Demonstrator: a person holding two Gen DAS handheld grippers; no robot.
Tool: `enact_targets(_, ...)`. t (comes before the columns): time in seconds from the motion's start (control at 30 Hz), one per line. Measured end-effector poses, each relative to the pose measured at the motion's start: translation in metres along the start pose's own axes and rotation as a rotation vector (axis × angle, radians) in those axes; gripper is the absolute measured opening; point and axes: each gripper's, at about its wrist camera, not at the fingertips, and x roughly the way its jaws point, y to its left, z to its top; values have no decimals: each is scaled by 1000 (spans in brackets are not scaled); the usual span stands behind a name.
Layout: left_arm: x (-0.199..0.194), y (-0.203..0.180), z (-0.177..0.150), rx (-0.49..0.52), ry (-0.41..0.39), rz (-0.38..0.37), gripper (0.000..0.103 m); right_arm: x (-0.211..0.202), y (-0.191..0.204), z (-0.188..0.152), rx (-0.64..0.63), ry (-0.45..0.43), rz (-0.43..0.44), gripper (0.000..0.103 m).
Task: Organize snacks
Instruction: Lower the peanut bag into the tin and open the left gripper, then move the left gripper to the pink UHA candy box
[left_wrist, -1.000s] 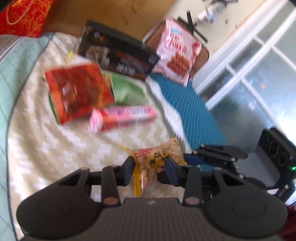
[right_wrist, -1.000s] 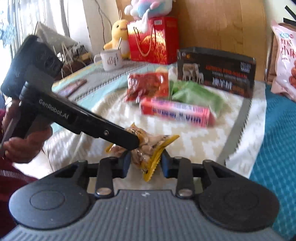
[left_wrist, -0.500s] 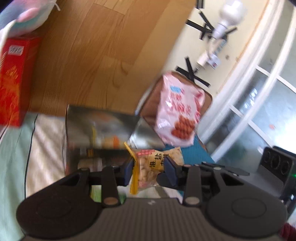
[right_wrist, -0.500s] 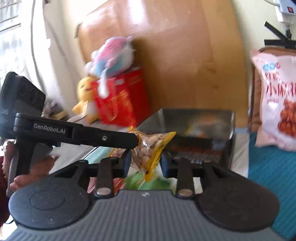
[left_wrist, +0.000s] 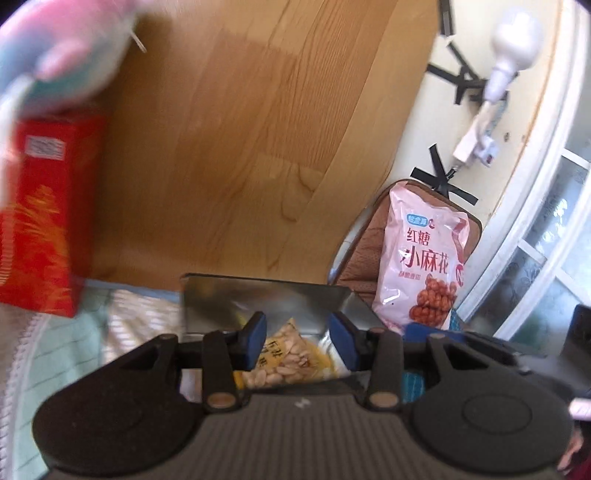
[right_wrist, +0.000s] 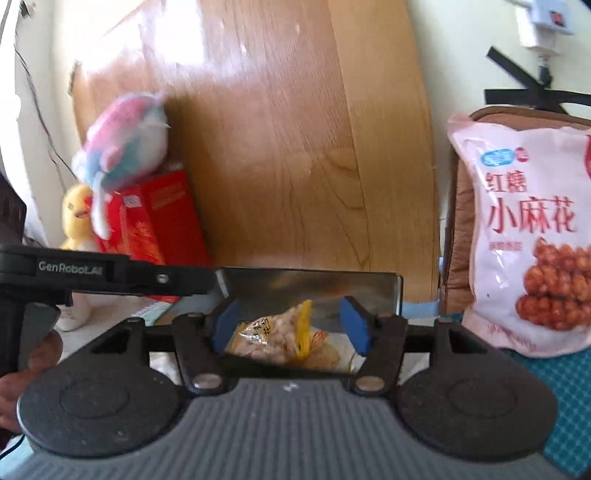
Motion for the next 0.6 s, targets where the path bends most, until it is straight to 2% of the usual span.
enact_targets(0.1, -37, 3, -24, 13, -14, -3, 40, -30, 8, -15, -27, 19, 61, 65)
enact_targets(0.23, -80, 10, -67, -19, 12, 2, 43, -51, 14, -46, -47, 96, 160, 79)
enact_targets(0.37, -101, 14, -107, -68, 72, 8, 41, -43, 29, -80, -59, 230, 125, 81)
enact_targets(0.43, -106, 13, -121, -81, 89, 10, 40, -40, 39, -96, 1, 302, 164, 80)
enact_targets(0.6, -119, 22, -138, -127, 103, 11, 40, -64, 77, -105, -88, 275, 275, 80)
